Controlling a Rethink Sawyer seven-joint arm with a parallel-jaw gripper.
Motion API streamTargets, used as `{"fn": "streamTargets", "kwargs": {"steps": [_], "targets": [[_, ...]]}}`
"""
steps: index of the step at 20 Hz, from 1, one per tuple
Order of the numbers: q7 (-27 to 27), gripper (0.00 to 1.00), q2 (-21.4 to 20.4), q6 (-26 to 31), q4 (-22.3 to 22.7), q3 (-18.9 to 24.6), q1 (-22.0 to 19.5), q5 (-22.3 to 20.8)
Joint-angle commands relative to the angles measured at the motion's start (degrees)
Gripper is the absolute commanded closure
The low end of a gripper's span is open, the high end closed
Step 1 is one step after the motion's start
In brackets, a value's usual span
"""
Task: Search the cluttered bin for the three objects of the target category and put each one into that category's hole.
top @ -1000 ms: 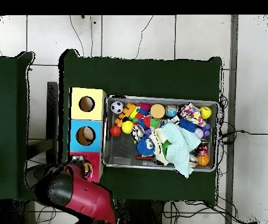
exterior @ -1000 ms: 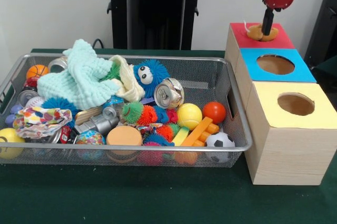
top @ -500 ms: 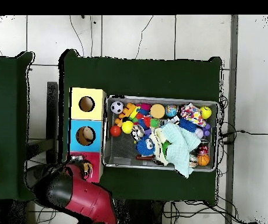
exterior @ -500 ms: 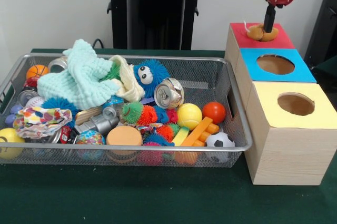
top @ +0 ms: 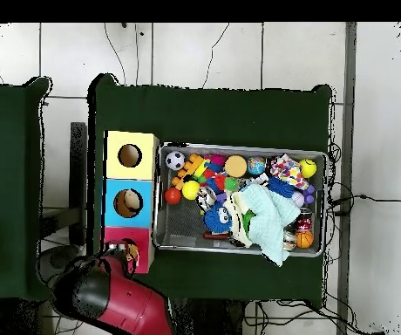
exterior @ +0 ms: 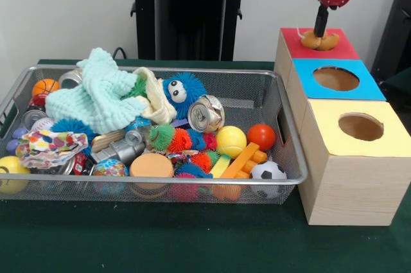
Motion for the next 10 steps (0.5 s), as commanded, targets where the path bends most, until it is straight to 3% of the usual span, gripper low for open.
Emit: {"fn": "streamTargets", "kwargs": {"steps": [1,10], "targets": [[9.69,1.00,0.93,2.57,4.41,3.74,0.62,0.74],[10.50,1.00,3.33,-2.75,4.57,7.64,-0.42,2.95]]}}
